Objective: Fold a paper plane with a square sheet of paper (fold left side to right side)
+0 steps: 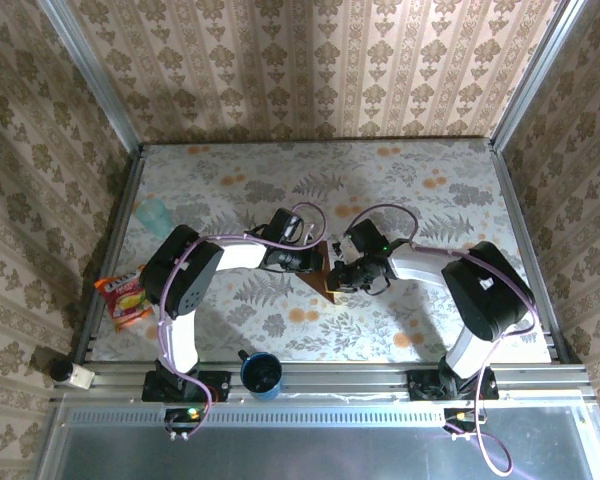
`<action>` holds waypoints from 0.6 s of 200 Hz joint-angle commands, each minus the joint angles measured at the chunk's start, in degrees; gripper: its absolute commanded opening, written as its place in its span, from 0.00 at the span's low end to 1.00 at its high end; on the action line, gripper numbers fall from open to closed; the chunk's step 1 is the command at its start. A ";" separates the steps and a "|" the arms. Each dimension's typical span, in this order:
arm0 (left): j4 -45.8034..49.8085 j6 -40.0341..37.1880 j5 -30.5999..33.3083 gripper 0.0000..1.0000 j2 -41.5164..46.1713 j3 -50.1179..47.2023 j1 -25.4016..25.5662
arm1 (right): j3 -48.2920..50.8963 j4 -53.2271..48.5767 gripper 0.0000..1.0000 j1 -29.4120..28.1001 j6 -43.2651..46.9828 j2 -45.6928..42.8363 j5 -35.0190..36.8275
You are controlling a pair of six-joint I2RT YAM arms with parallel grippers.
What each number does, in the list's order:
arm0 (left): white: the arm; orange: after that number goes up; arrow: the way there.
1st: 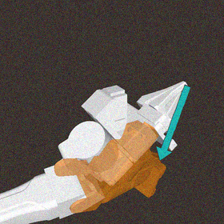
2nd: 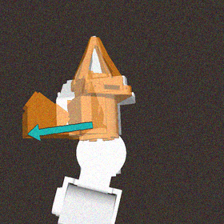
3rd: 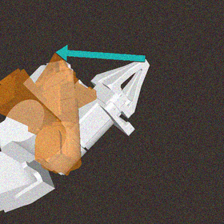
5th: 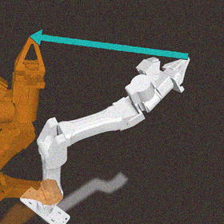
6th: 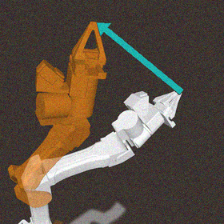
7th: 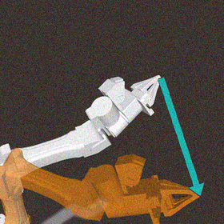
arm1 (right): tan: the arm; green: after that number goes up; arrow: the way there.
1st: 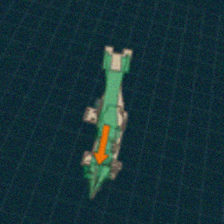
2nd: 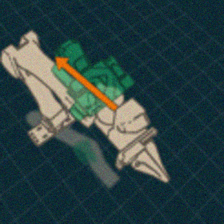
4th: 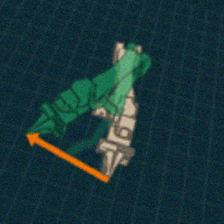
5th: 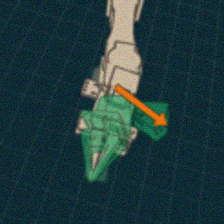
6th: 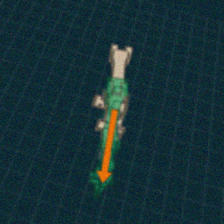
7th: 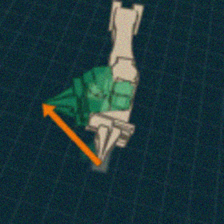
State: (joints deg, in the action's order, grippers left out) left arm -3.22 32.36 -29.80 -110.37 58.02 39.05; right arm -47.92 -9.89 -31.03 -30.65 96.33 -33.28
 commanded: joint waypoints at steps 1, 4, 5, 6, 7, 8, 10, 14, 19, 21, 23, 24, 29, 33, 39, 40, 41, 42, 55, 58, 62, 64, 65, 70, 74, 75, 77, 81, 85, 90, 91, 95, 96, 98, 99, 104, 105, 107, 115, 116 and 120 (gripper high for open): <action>2.79 0.63 2.91 0.00 -1.17 -1.27 0.15 | 1.91 0.34 0.00 -0.37 -2.18 -1.83 -4.43; 2.86 0.65 2.91 0.00 -1.17 -1.24 0.15 | 2.14 0.65 0.00 -0.36 -2.44 -1.82 -4.55; 2.82 0.67 2.91 0.00 -1.17 -1.29 0.15 | 2.22 0.75 0.00 -0.36 -2.46 -1.79 -4.62; 2.76 0.63 2.91 0.00 -1.17 -1.26 0.15 | 2.31 0.84 0.00 -0.35 -2.52 -1.82 -4.66; 2.77 0.66 2.91 0.00 -1.17 -1.21 0.15 | 2.44 0.92 0.00 -0.40 -2.54 -1.84 -4.67; 2.78 0.67 2.91 0.00 -1.17 -1.23 0.15 | 2.50 1.01 0.00 -0.37 -2.60 -1.80 -4.73; 2.72 0.68 2.91 0.00 -1.17 -1.19 0.15 | 2.62 1.19 0.00 -0.36 -2.73 -1.77 -4.77; 2.71 0.64 2.89 0.00 -1.17 -1.17 0.09 | 2.90 1.39 0.00 -0.35 -2.88 -1.64 -4.78; 2.85 0.69 2.91 0.00 -1.10 -1.18 0.14 | 3.25 1.65 0.00 -0.35 -2.98 -1.42 -4.83; 2.82 0.69 2.86 0.00 -1.08 -1.14 0.08 | 3.33 1.85 0.00 -0.35 -3.05 -1.37 -4.86; 2.79 0.69 2.90 0.00 -1.08 -1.13 0.13 | 3.46 1.99 0.00 -0.35 -3.13 -1.25 -4.87; 2.79 0.64 2.90 0.00 -1.08 -1.14 0.14 | 3.54 2.07 0.00 -0.39 -3.16 -1.24 -4.87; 2.87 0.64 2.82 0.00 -1.08 -1.07 0.10 | 3.81 2.49 0.00 -0.28 -3.39 -1.02 -4.93; 2.87 0.60 2.82 0.00 -1.08 -1.06 0.14 | 4.08 2.80 0.00 -0.26 -3.57 -0.82 -5.00; 2.92 0.59 2.81 0.00 -1.12 -1.04 0.08 | 4.39 3.22 0.00 -0.19 -3.86 -0.48 -5.15; 2.98 0.59 2.82 0.00 -1.10 -1.01 0.11 | 4.40 3.26 0.00 -0.18 -3.87 -0.42 -5.18; 2.97 0.60 2.77 0.00 -1.09 -0.99 0.13 | 4.45 3.41 0.00 -0.22 -3.92 -0.39 -5.25; 2.97 0.60 2.80 0.00 -1.08 -1.03 0.14 | 4.52 3.49 0.00 -0.20 -3.99 -0.37 -5.32; 2.97 0.60 2.77 0.00 -1.08 -1.00 0.11 | 4.98 3.99 0.00 -0.17 -4.31 0.25 -5.31; 2.96 0.60 2.75 0.00 -1.08 -0.98 0.14 | 5.07 4.08 0.00 -0.17 -4.37 0.32 -5.25; 2.88 0.60 2.82 0.00 -1.08 -1.05 0.11 | 5.19 4.18 0.00 -0.18 -4.33 0.46 -5.16; 2.94 0.60 2.82 0.00 -1.08 -1.02 0.14 | 5.20 4.18 0.00 -0.11 -4.33 0.55 -5.07; 2.91 0.60 2.82 0.00 -1.08 -1.00 0.15 | 5.25 4.18 0.00 -0.10 -4.33 0.58 -5.01; 2.87 0.60 2.82 0.00 -1.08 -1.06 0.11 | 5.37 4.17 0.00 -0.01 -4.34 0.69 -4.89; 2.88 0.60 2.80 0.00 -1.08 -1.02 0.15 | 5.43 4.17 0.00 0.02 -4.33 0.95 -4.79; 2.88 0.60 2.81 0.00 -1.08 -1.00 0.11 | 5.45 4.17 0.00 0.01 -4.33 0.96 -4.78; 2.87 0.60 2.80 0.00 -1.08 -0.98 0.10 | 5.46 4.18 0.00 0.11 -4.33 1.00 -4.71; 2.87 0.60 2.81 0.00 -1.08 -1.04 0.15 | 5.55 4.18 0.00 0.22 -4.25 1.09 -4.66; 2.87 0.62 2.82 0.00 -1.16 -1.07 0.10 | 5.70 4.22 0.00 0.25 -4.26 1.28 -4.56; 2.91 0.68 2.82 0.00 -1.17 -1.12 0.11 | 5.77 4.23 0.00 0.40 -4.29 1.41 -4.46; 2.89 0.73 2.78 0.00 -1.17 -1.09 0.13 | 5.75 4.20 0.00 0.42 -4.26 1.49 -4.45; 2.87 0.69 2.82 0.00 -1.17 -1.07 0.07 | 5.81 4.18 0.00 0.44 -4.29 1.59 -4.35; 2.92 0.69 2.77 0.00 -1.17 -1.07 0.07 | 5.82 4.18 0.00 0.40 -4.31 1.63 -4.35; 2.88 0.69 2.81 0.00 -1.17 -1.11 0.13 | 5.91 4.18 0.00 0.49 -4.26 1.70 -4.34; 2.88 0.69 2.81 0.00 -1.17 -1.13 0.14 | 5.91 4.18 0.00 0.51 -4.25 1.73 -4.30; 2.80 0.64 2.82 0.00 -1.17 -1.16 0.12 | 6.01 4.18 0.00 0.59 -4.16 1.78 -4.26; 2.84 0.67 2.82 0.00 -1.17 -1.16 0.14 | 6.05 4.18 0.00 0.60 -4.15 1.76 -4.21; 2.84 0.68 2.82 0.00 -1.17 -1.09 0.13 | 6.10 4.24 0.00 0.57 -4.15 1.82 -4.18; 2.83 0.68 2.78 0.00 -1.21 -1.23 0.14 | 6.25 4.26 0.00 0.69 -4.15 2.02 -4.01; 2.85 0.69 2.80 0.00 -1.19 -1.24 0.15 | 6.34 4.26 0.00 0.70 -4.15 2.06 -4.00; 2.87 0.69 2.85 0.00 -1.17 -1.16 0.13 | 6.41 4.27 0.00 0.68 -4.16 2.05 -4.00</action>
State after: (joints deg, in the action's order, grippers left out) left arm -3.25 32.58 -29.80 -110.37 58.02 39.03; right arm -42.68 -5.91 -30.81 -34.52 97.21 -36.84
